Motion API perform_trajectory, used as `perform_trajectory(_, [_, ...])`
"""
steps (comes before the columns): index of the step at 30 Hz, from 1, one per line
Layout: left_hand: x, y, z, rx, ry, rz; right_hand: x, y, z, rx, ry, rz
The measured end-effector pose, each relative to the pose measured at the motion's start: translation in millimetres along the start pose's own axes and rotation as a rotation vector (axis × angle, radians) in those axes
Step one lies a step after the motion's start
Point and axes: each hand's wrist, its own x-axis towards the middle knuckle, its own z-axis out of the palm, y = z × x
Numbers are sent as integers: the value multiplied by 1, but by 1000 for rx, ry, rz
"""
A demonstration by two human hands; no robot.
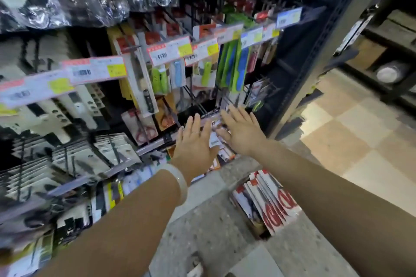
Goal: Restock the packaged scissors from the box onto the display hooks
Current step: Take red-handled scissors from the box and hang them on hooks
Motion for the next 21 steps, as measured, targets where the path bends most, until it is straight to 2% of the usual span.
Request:
perform_trajectory(7, [58, 14, 76, 13, -151, -61, 35, 71, 67, 18, -89, -4])
perform_trajectory(14, [118, 73, 185, -11, -245, -36, 61, 174, 143, 48, -183, 71])
perform_trajectory(18, [154, 111, 283, -60, -135, 20, 63, 241, 233, 35, -204, 122])
perform_trajectory(21, [164, 129, 374, -129, -428, 62, 54, 284, 313, 61, -316, 201])
